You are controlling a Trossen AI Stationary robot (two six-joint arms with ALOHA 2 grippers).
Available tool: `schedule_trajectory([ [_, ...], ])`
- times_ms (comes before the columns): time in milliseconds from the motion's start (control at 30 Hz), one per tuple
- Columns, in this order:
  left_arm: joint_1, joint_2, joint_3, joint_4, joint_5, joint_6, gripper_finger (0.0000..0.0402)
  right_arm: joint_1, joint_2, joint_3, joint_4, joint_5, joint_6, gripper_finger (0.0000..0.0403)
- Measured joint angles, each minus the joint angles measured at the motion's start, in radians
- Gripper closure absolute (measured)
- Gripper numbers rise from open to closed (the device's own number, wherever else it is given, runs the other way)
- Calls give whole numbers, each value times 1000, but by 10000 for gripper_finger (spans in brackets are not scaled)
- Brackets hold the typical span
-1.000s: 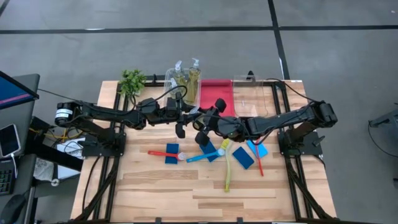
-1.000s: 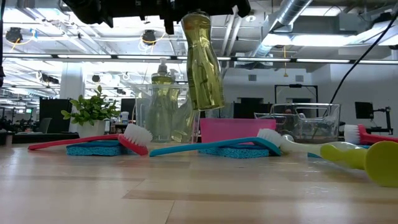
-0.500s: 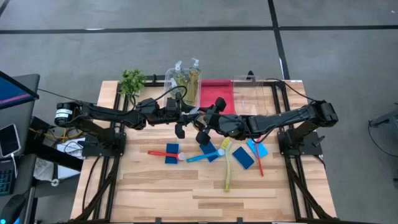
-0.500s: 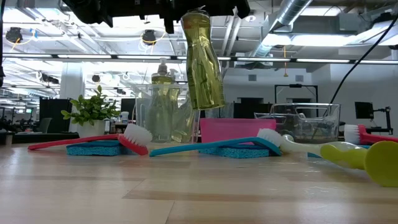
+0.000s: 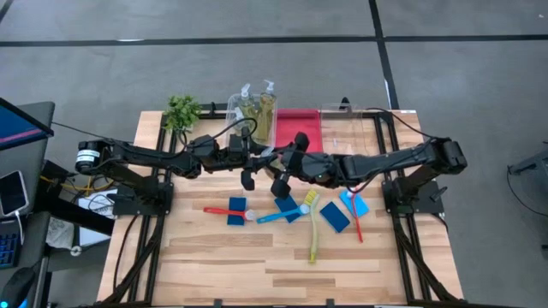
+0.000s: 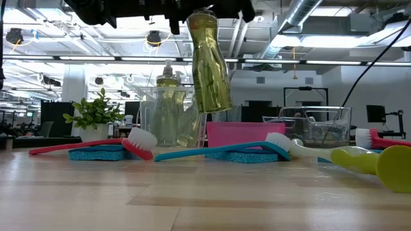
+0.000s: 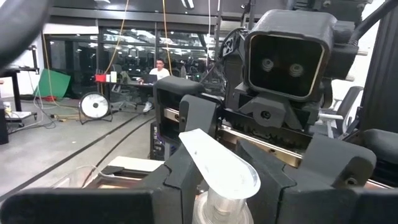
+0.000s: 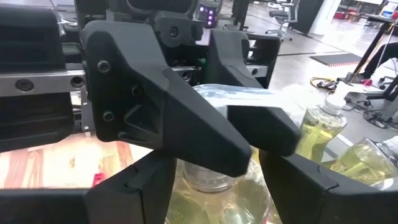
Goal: Pick & Place Kitchen Sink Supplies
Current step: Put the yellow dish soap into the transparent container
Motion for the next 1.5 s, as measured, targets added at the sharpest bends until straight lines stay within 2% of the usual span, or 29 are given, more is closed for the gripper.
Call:
schedule_trajectory([
  [233,0,1,0,3,-2,0,300,0,0,1,-1,-4,0,161],
  [1000,19,-1,0,16,-10,1,300,13,-40,4,-72,32,-27,163],
  [1500,49,-114,1,21,-8,12,300,11,-139,1,-192,42,-27,163],
])
